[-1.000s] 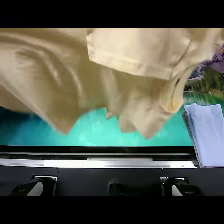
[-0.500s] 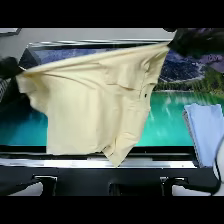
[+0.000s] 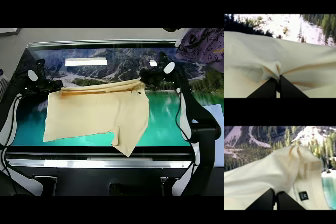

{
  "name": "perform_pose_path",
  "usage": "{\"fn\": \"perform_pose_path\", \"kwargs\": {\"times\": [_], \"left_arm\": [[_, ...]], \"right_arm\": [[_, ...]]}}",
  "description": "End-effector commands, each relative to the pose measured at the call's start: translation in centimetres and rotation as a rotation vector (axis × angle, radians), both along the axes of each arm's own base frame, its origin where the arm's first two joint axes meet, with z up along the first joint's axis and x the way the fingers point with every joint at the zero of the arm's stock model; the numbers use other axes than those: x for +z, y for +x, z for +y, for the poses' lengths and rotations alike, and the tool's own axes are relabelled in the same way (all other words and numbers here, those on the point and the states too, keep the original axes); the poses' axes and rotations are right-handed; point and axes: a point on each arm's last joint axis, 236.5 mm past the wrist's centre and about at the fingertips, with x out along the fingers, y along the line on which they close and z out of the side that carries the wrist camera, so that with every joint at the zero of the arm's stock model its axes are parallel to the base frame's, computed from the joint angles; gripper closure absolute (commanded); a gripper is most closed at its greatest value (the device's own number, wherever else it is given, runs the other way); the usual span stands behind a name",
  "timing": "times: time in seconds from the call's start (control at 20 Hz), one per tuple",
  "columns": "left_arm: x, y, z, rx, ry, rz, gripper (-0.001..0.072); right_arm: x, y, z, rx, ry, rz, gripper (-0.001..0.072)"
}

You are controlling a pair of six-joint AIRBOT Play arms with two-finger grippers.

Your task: Fold the clothes and pants, and hang the long-sleeved shirts on hangers.

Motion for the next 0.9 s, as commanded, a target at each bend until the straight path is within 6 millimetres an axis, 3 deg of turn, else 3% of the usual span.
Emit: {"fn": "perform_pose_path", "kwargs": {"times": [0.0, 0.05, 0.1, 0.15, 0.2, 0.25, 0.4, 0.5, 0.6, 0.7, 0.85], "left_arm": [[-1.9, 0.0, -0.8, 0.017, -0.030, 0.038, 0.0598], [-1.4, -0.3, -0.6, 0.023, -0.035, 0.059, 0.0592], [-0.7, -0.8, -0.1, 0.022, -0.037, 0.083, 0.0590], [0.3, -1.4, 0.6, 0.023, -0.040, 0.114, 0.0501], [1.7, -2.1, 1.7, 0.023, -0.037, 0.136, 0.0171], [3.0, -2.8, 3.1, 0.036, -0.029, 0.151, -0.0013], [7.0, -6.9, 7.3, 0.083, -0.028, 0.212, -0.0009], [8.9, -10.2, 10.4, 0.135, -0.027, 0.240, -0.0007], [9.7, -14.0, 13.1, 0.218, -0.043, 0.246, -0.0006], [8.8, -18.5, 14.6, 0.304, -0.077, 0.271, -0.0006], [6.2, -24.7, 14.6, 0.389, -0.112, 0.331, -0.0005]], "right_arm": [[-2.5, -0.7, 2.3, 0.014, 0.035, 0.064, 0.0681], [-2.1, -1.1, 2.3, 0.016, 0.052, 0.077, 0.0630], [-1.4, -1.6, 2.1, 0.019, 0.068, 0.094, 0.0533], [-0.5, -2.2, 1.7, 0.027, 0.077, 0.109, 0.0429], [0.6, -3.0, 0.8, 0.036, 0.076, 0.125, 0.0338], [2.0, -3.8, -0.6, 0.055, 0.067, 0.131, 0.0327], [6.0, -7.4, -6.2, 0.138, 0.006, 0.141, 0.0326], [7.8, -9.8, -10.8, 0.149, -0.002, 0.150, 0.0325], [8.5, -11.9, -13.5, 0.153, 0.054, 0.123, 0.0326], [6.6, -15.5, -14.6, 0.132, 0.159, 0.172, 0.0326], [0.8, -21.1, -13.5, 0.127, 0.250, 0.323, 0.0274]]}}
